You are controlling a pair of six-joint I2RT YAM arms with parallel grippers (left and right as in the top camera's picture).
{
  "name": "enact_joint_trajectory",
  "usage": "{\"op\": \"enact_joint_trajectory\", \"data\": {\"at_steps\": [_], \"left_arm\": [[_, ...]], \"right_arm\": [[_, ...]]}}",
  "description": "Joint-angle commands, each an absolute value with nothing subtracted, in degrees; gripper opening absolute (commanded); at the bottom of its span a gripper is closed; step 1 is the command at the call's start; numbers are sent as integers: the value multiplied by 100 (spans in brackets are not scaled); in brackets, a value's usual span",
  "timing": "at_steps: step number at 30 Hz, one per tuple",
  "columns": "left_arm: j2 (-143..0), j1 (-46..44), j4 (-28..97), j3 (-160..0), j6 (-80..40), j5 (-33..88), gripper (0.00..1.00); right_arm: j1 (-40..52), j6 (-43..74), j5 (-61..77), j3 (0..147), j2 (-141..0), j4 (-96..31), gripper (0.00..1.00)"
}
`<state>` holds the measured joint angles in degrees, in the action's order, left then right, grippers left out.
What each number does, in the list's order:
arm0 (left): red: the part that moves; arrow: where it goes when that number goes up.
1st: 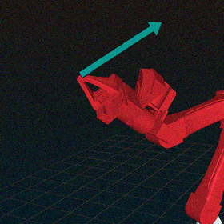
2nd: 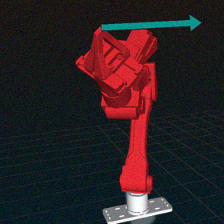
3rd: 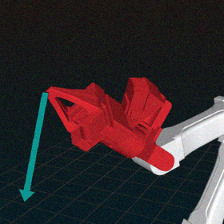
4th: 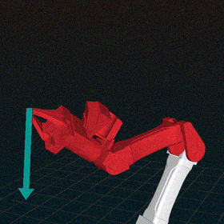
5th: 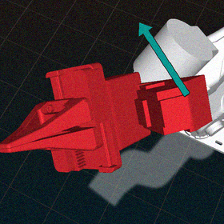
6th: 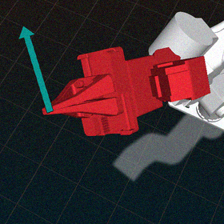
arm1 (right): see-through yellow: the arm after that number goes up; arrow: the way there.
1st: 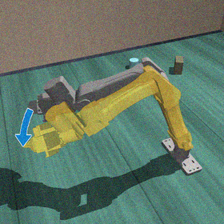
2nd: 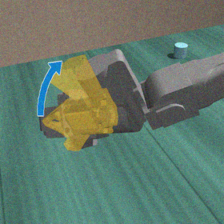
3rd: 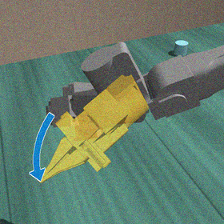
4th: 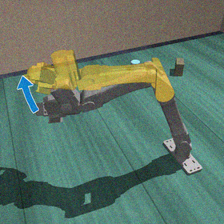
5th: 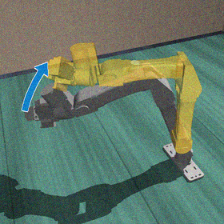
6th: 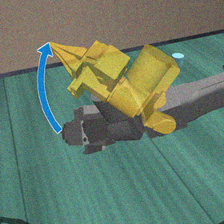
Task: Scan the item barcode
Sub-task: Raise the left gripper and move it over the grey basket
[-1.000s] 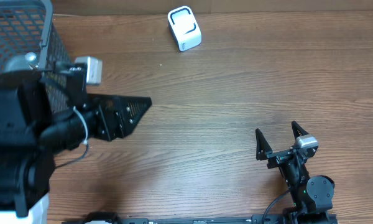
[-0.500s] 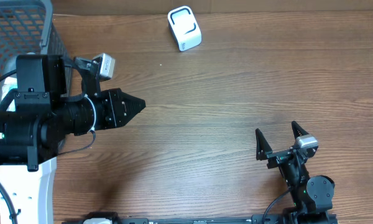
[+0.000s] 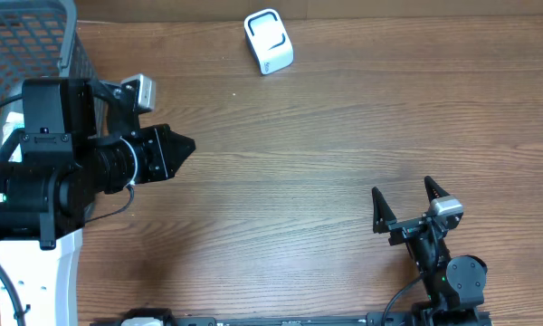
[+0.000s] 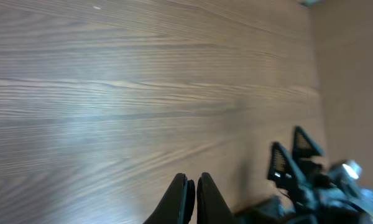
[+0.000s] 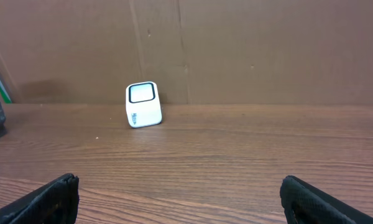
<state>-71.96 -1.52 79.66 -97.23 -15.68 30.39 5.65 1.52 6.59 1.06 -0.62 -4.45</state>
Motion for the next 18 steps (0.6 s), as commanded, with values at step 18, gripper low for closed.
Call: {"op": "enact_joint_trajectory", "data": {"at_steps": [18], "left_arm": [[-7201, -191, 8064, -9867, -1544, 941, 4]], "right_arm": [[539, 143, 609, 45, -16, -425, 100]]}}
